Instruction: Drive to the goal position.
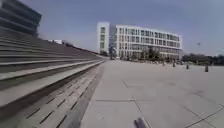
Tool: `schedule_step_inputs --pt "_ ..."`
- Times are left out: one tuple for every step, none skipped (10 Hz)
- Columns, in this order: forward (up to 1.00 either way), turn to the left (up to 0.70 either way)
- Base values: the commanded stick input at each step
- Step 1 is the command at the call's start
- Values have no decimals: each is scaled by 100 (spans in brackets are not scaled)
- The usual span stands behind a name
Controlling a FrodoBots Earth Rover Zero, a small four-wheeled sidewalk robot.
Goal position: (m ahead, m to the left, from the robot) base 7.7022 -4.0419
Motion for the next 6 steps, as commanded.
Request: schedule_step_inputs --pt "70 1" --pt "70 1" --pt "70 1" --pt "70 1" --pt "70 1" --pt "70 1"
